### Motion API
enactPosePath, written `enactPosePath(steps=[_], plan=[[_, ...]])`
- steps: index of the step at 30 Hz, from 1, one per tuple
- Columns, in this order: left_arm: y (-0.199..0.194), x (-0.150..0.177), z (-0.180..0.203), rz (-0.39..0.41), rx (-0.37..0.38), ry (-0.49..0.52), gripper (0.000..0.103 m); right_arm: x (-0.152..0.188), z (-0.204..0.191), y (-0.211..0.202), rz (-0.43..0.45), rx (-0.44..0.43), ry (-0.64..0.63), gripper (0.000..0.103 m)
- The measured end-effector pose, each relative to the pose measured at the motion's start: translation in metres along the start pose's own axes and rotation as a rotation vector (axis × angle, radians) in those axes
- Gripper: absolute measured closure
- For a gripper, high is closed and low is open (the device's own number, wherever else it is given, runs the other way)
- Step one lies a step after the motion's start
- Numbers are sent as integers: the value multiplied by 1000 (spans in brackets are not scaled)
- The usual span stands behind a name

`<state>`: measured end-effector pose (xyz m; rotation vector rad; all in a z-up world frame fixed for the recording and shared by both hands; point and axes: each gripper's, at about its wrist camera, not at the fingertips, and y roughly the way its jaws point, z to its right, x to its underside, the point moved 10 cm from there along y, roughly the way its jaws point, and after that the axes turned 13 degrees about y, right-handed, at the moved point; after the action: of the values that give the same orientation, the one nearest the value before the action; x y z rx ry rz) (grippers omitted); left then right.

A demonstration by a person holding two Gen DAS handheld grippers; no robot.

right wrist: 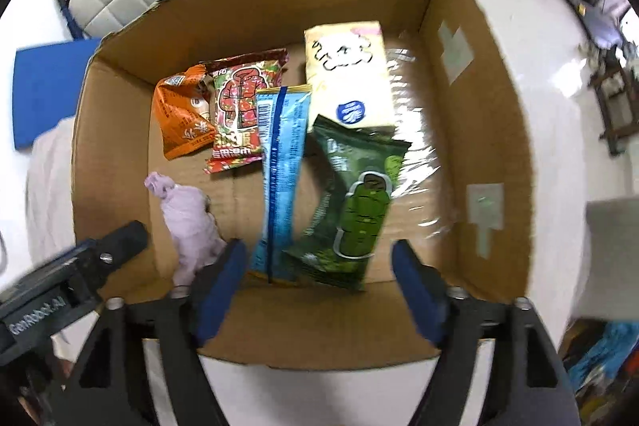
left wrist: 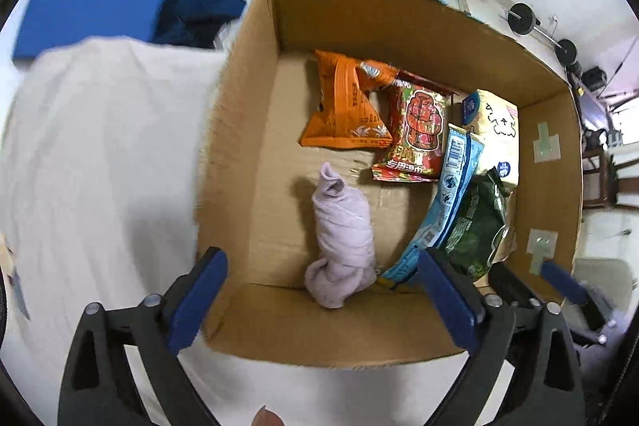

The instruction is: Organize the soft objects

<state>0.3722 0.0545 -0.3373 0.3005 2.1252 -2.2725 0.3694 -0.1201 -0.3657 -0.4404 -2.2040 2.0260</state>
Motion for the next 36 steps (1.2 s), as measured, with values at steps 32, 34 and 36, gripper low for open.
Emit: enactPosePath(steps=[32,34,36], plan=[[-176,88,46,300,-154,83,4,71,49,-176,299,-34,-76,0],[-192,100,50,317,-161,86,4,81,53,-191,310,-46,-72,0],[-205,112,54,326,-163,87,4,95,58,-210,316,-72,-67,0]])
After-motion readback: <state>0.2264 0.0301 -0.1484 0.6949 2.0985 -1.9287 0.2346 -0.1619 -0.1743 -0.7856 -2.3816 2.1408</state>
